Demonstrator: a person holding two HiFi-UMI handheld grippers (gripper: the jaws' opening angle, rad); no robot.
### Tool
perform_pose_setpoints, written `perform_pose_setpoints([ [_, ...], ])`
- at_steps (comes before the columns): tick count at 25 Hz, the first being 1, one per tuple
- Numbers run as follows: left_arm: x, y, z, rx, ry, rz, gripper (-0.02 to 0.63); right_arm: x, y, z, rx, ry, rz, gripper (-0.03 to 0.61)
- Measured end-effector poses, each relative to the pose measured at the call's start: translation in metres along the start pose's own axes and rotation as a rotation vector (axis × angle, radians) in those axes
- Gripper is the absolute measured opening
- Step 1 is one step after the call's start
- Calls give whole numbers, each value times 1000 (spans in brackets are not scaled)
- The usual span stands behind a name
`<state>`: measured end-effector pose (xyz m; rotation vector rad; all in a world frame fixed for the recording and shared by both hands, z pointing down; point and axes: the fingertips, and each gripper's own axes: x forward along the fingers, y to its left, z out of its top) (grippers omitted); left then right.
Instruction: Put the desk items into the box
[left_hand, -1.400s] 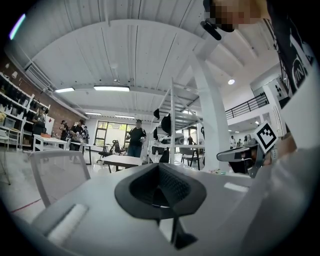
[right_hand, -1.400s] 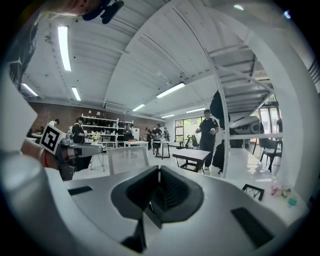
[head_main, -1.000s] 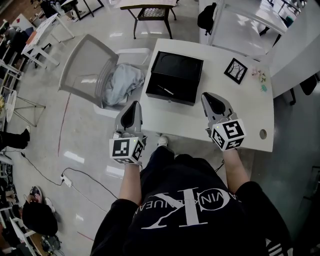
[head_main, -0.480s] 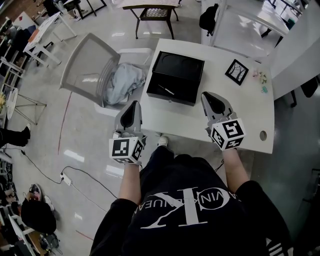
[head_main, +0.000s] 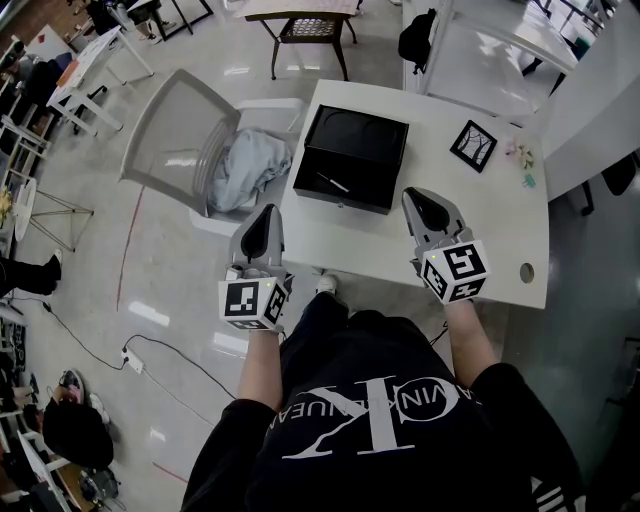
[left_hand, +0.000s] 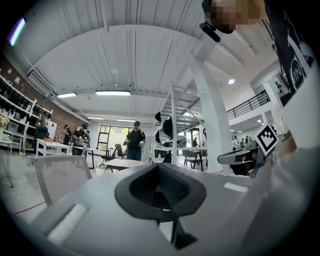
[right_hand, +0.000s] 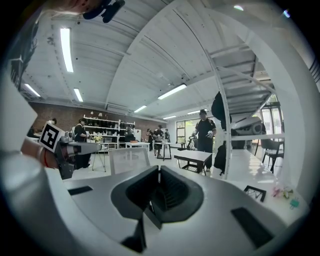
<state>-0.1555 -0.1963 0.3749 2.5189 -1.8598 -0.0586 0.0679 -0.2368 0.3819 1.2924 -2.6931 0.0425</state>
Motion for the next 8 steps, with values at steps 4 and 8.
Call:
perform_pose_setpoints([
  [4, 0, -1, 0, -2, -3, -2, 11, -1, 0, 0, 6, -1, 1, 25],
  [8, -2, -3, 0, -3, -2, -4, 11, -4, 1, -2, 14, 4, 1, 24],
])
